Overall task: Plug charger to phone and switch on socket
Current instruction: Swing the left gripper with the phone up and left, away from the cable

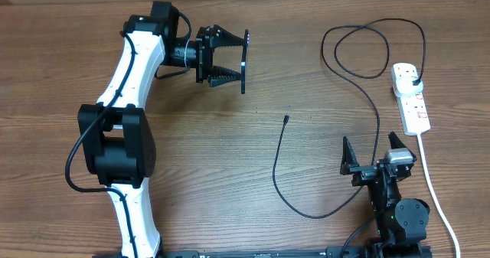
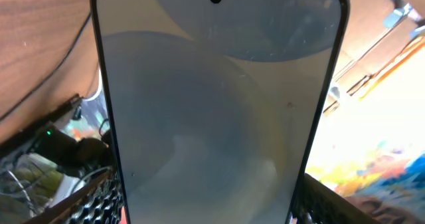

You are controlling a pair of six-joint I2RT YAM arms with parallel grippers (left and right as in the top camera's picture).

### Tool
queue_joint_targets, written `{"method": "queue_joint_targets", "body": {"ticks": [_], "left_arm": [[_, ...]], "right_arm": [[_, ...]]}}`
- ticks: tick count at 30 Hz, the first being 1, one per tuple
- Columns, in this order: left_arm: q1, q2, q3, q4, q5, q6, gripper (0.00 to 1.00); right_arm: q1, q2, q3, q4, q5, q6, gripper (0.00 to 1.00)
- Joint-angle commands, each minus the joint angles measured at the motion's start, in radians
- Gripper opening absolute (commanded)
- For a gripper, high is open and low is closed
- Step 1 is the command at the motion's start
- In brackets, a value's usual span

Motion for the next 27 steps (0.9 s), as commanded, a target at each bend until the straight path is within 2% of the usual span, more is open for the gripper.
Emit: {"method": "queue_joint_targets", "body": {"ticks": [1, 6, 27], "left_arm": [[0.006, -0.005, 0.03, 0.0, 0.063, -0.091, 0.74], [0.006, -0.005, 0.03, 0.002, 0.063, -0.137, 0.74], [0.018, -0.005, 0.03, 0.007, 0.063, -0.125, 0.75]], "right_arm": [[-0.006, -0.007, -0.011, 0.006, 0.002, -0.001, 1.0], [-0.006, -0.007, -0.011, 0.006, 0.002, -0.001, 1.0], [-0.006, -0.007, -0.011, 0.006, 0.002, -0.001, 1.0]]}}
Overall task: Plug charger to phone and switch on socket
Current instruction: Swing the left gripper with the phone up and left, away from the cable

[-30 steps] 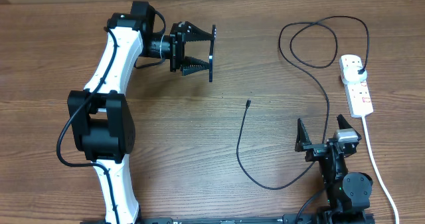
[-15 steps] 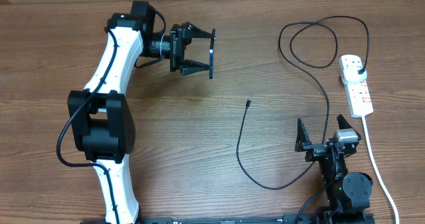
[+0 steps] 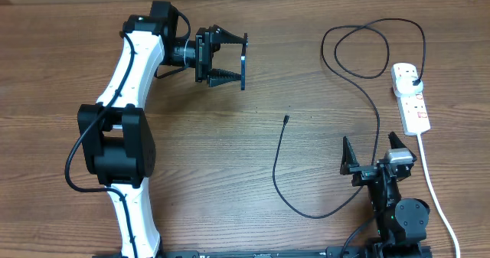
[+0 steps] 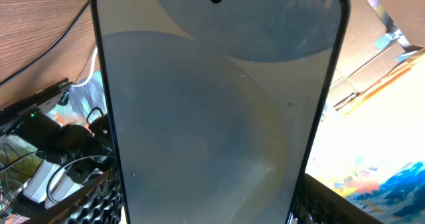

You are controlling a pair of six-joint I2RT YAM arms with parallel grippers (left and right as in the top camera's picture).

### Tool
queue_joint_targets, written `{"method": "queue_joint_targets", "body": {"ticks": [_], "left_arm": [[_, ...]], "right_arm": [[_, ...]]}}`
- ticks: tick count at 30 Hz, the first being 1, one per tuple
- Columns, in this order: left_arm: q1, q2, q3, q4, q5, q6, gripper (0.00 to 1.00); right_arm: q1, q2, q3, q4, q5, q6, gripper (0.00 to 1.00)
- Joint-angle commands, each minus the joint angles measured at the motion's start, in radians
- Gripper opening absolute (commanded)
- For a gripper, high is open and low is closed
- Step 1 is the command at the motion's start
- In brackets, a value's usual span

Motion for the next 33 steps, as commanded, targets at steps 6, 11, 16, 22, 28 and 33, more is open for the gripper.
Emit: {"method": "queue_joint_targets", "body": {"ticks": [6, 11, 16, 22, 28, 33], "left_arm": [[0.011, -0.005, 0.03, 0.001, 0.063, -0.002, 0.75], [0.011, -0.005, 0.03, 0.001, 0.063, -0.002, 0.75], [0.011, -0.005, 0.03, 0.001, 0.063, -0.002, 0.75], [0.011, -0.005, 0.03, 0.001, 0.063, -0.002, 0.75], [0.011, -0.005, 0.03, 0.001, 0.063, -0.002, 0.75], [0.011, -0.005, 0.03, 0.001, 0.063, 0.006, 0.75]], "right_arm": [[-0.006, -0.007, -0.011, 0.005, 0.002, -0.002, 1.0], [-0.006, -0.007, -0.011, 0.005, 0.002, -0.002, 1.0], [-0.006, -0.007, -0.011, 0.005, 0.002, -0.002, 1.0], [-0.006, -0.007, -0.011, 0.005, 0.002, -0.002, 1.0], [-0.006, -0.007, -0.011, 0.005, 0.002, -0.002, 1.0], [-0.006, -0.007, -0.011, 0.008, -0.003, -0.001, 1.0]]}}
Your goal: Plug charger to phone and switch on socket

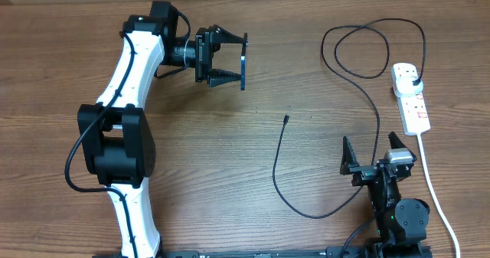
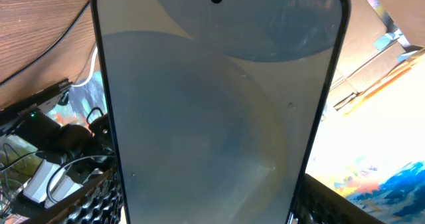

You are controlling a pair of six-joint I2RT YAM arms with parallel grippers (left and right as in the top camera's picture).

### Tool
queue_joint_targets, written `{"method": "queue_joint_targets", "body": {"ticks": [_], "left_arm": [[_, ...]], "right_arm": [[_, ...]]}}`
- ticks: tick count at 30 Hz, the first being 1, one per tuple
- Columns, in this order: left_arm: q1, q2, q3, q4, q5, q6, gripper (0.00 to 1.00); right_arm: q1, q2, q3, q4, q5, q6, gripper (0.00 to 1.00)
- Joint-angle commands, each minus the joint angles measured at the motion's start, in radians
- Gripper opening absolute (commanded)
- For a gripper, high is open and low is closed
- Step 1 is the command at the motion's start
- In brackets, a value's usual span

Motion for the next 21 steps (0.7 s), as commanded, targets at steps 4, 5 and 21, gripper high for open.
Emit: {"method": "queue_joint_targets", "body": {"ticks": [4, 5, 21], "left_arm": [[0.011, -0.005, 0.03, 0.001, 0.063, 0.006, 0.76], [0.011, -0.005, 0.03, 0.001, 0.063, 0.006, 0.76], [0.011, -0.005, 0.03, 0.001, 0.063, 0.021, 0.76]], "right_arm": [[-0.006, -0.007, -0.011, 0.014, -0.117, 0.073, 1.0], [-0.005, -0.007, -0.011, 0.019, -0.162, 0.159, 1.0], [-0.006, -0.005, 0.053, 0.114, -0.371, 0.623, 1.0]]}}
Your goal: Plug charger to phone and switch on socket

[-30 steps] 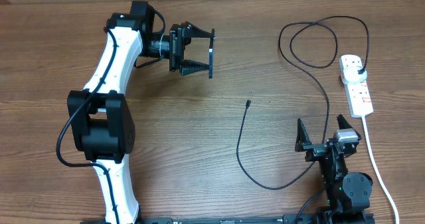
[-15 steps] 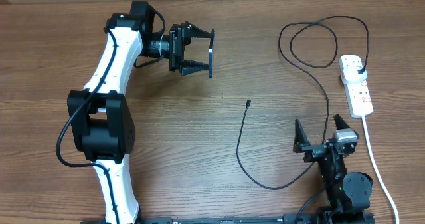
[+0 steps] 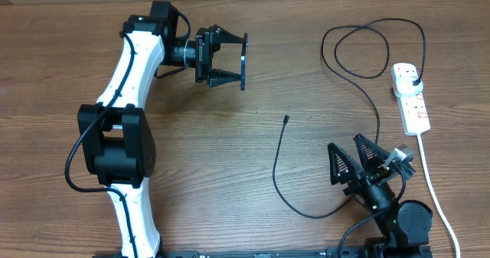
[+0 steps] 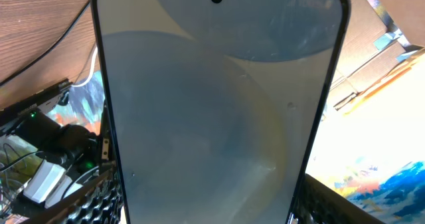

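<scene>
My left gripper is shut on the phone, held on edge above the far left of the table. Its dark screen fills the left wrist view, gripped at its two long sides. The black charger cable lies on the table, its free plug tip in the middle. The cable loops at the back right and ends at a plug in the white socket strip. My right gripper is open near the front right, beside the cable, with nothing between its fingers.
The strip's white lead runs down the right side toward the front edge. The wooden table spans the view. A cardboard wall borders the back edge.
My right gripper has turned and shifted a little left, its open fingers now angled toward the cable. The left gripper and the phone have not moved.
My left gripper held the phone on edge at the far left at every moment, turning only slightly after the oldest. The right gripper stood open and still at the front right until now, when it has turned toward the cable.
</scene>
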You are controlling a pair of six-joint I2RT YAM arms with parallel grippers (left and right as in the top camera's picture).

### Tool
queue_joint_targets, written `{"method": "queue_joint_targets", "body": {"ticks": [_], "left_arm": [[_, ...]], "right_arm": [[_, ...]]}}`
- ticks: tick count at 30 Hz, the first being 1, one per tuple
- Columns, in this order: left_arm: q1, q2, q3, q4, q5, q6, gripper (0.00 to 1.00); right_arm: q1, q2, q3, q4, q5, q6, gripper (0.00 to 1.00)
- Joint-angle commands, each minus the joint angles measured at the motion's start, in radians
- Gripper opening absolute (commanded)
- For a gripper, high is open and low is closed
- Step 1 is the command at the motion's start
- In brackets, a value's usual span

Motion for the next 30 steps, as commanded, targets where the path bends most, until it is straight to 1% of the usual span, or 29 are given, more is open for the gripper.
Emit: {"method": "queue_joint_targets", "body": {"ticks": [1, 4, 6, 10, 11, 13, 15, 16, 19, 22, 25, 27, 28, 30], "left_arm": [[0.011, -0.005, 0.03, 0.001, 0.063, 0.02, 0.76], [0.011, -0.005, 0.03, 0.001, 0.062, 0.019, 0.76], [0.011, -0.005, 0.03, 0.001, 0.063, 0.02, 0.76], [0.011, -0.005, 0.03, 0.0, 0.063, 0.019, 0.76], [0.011, -0.005, 0.03, 0.0, 0.063, 0.019, 0.76], [0.011, -0.005, 0.03, 0.0, 0.062, 0.019, 0.76], [0.011, -0.005, 0.03, 0.0, 0.062, 0.019, 0.75], [0.011, -0.005, 0.03, 0.001, 0.062, 0.02, 0.75], [0.011, -0.005, 0.03, 0.0, 0.062, 0.02, 0.76], [0.011, -0.005, 0.03, 0.001, 0.062, 0.02, 0.76], [0.011, -0.005, 0.03, 0.001, 0.062, 0.02, 0.76], [0.011, -0.005, 0.03, 0.0, 0.062, 0.023, 0.76], [0.011, -0.005, 0.03, 0.0, 0.062, 0.023, 0.75], [0.011, -0.005, 0.03, 0.0, 0.062, 0.023, 0.75]], "right_arm": [[-0.006, 0.001, 0.079, 0.01, -0.029, -0.032, 1.0], [-0.006, 0.056, 0.197, -0.085, -0.026, -0.121, 1.0], [-0.006, 0.13, 0.3, -0.198, -0.022, -0.196, 1.0], [-0.006, 0.372, 0.545, -0.476, -0.014, -0.388, 1.0], [-0.006, 0.485, 0.647, -0.587, -0.004, -0.439, 1.0], [-0.006, 0.612, 0.753, -0.7, -0.006, -0.451, 1.0], [-0.005, 0.746, 0.854, -0.803, -0.102, -0.451, 1.0], [-0.005, 0.8, 0.885, -0.824, -0.183, -0.451, 1.0], [-0.005, 0.907, 0.904, -0.819, -0.34, -0.451, 1.0], [-0.005, 1.019, 0.904, -0.798, -0.402, -0.451, 1.0], [-0.005, 1.124, 0.905, -0.81, -0.377, -0.479, 1.0], [0.002, 1.172, 0.912, -0.832, -0.311, -0.481, 1.0], [0.019, 1.196, 0.933, -0.868, -0.234, -0.481, 0.99], [0.045, 1.21, 0.969, -0.913, -0.143, -0.481, 0.99]]}}
